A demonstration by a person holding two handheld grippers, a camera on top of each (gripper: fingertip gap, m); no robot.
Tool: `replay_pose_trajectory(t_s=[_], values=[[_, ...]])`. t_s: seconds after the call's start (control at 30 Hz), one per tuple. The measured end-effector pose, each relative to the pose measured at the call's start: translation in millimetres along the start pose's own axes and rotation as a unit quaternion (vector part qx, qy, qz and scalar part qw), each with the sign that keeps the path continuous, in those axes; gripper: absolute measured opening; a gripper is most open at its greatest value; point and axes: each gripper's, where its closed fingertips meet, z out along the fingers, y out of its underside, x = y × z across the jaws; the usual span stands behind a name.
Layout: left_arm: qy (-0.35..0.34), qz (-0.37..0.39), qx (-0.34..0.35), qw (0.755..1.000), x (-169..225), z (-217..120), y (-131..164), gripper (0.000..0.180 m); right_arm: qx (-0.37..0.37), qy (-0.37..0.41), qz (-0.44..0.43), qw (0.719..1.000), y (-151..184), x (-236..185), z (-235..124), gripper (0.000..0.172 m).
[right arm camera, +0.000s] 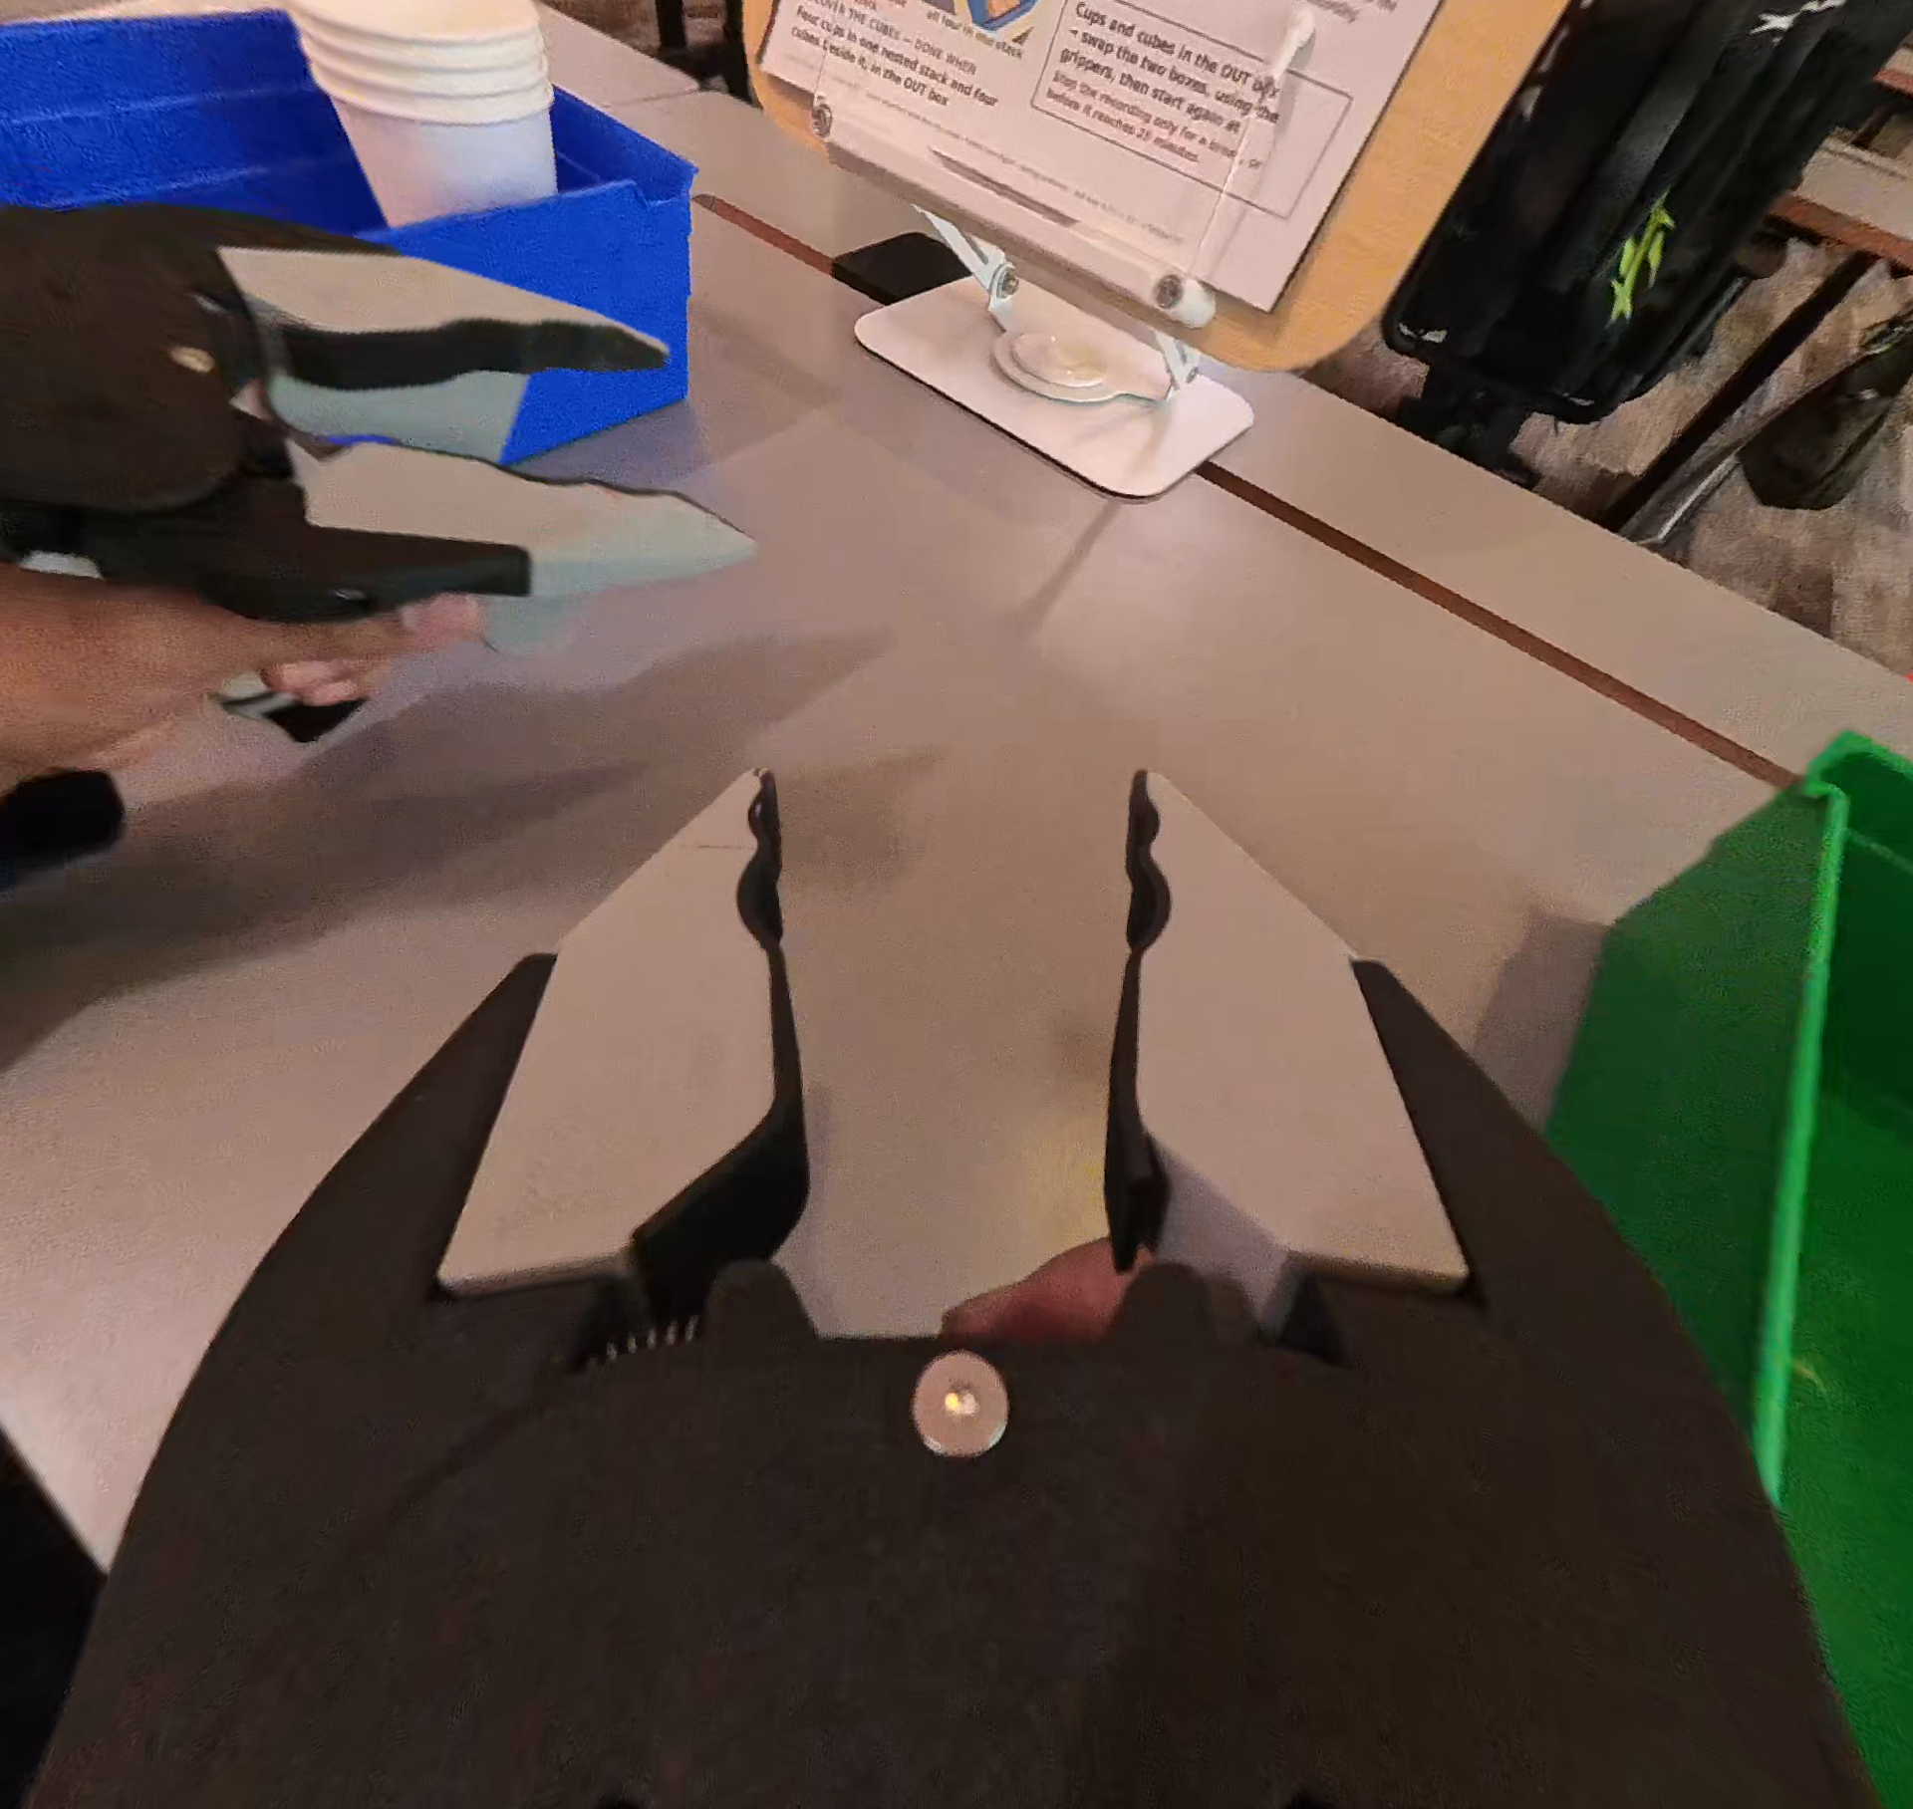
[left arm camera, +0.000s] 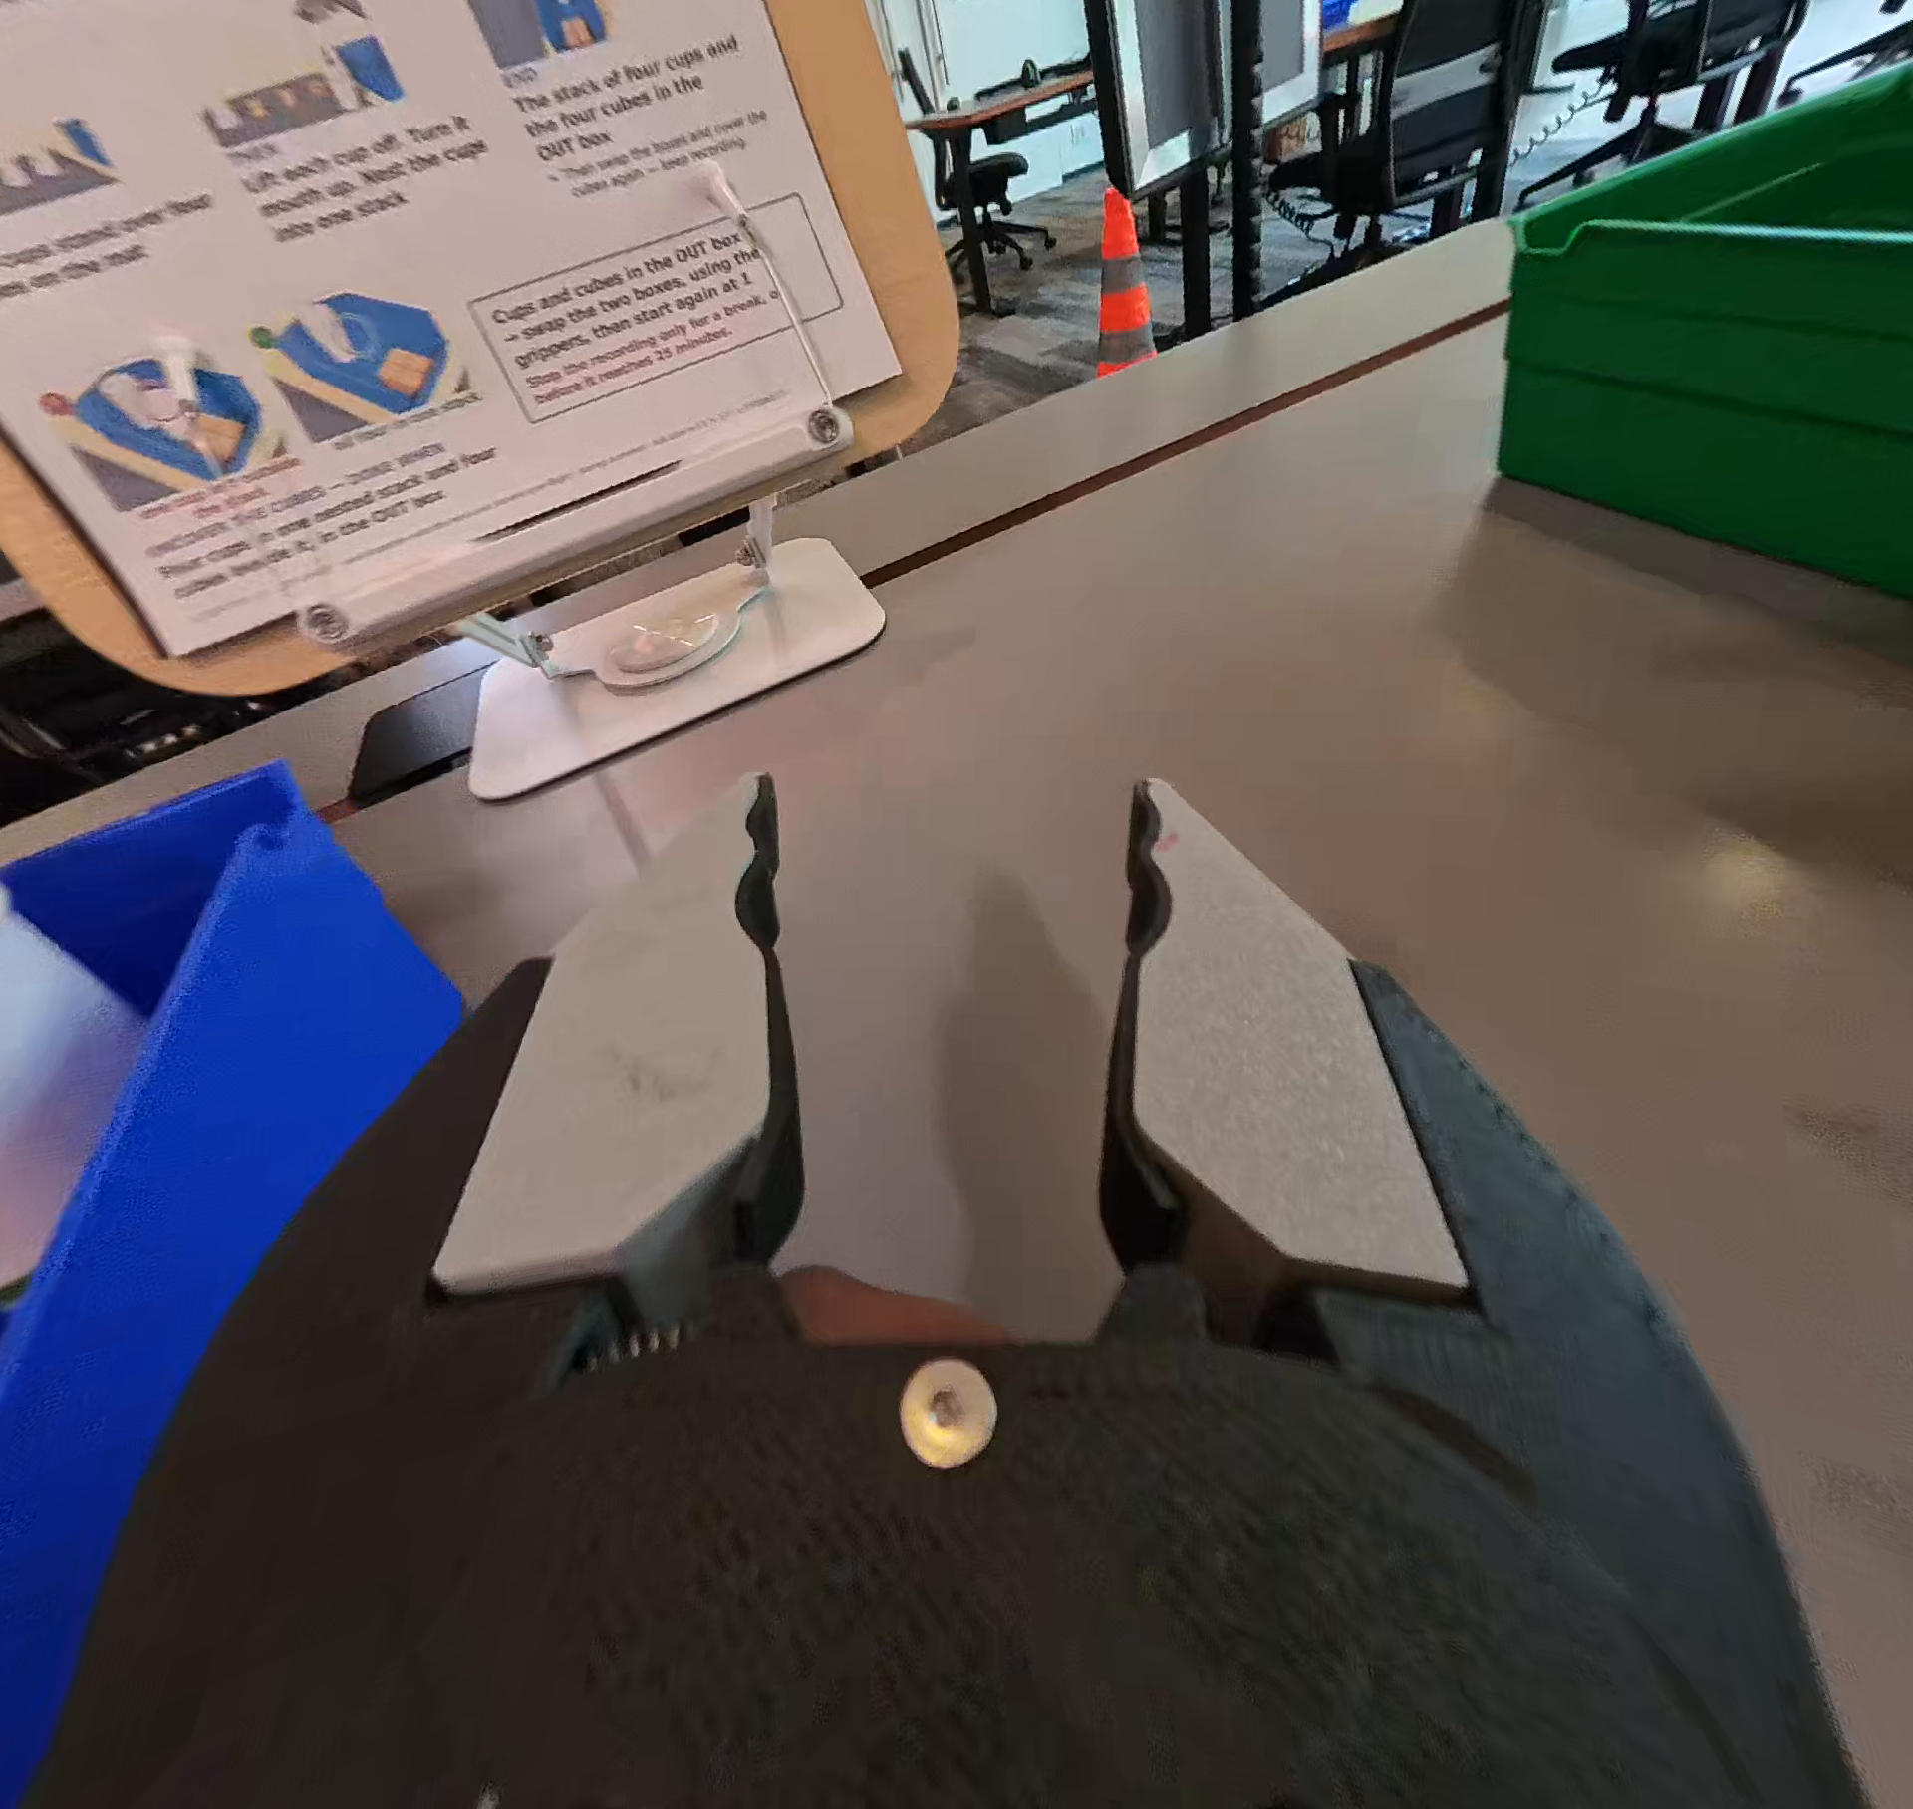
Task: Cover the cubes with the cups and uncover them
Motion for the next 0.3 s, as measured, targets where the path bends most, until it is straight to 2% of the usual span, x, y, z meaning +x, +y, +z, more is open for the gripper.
replay_pose_trajectory(t_s=[0.1, 0.2, 0.3], values=[[0.003, -0.001, -0.019, 1.0, 1, 38, 5, 0.067, -0.001, 0.009, 0.001, 1.0, -13, 6, 46, 0.069], [-0.008, 0.003, -0.018, 1.0, -4, 58, 11, 0.064, 0.019, 0.075, -0.013, 0.997, -18, 38, 90, 0.066], [0.011, -0.006, -0.061, 0.998, -7, 66, 32, 0.07, 0.023, 0.116, -0.014, 0.993, 0, 64, 127, 0.067]])
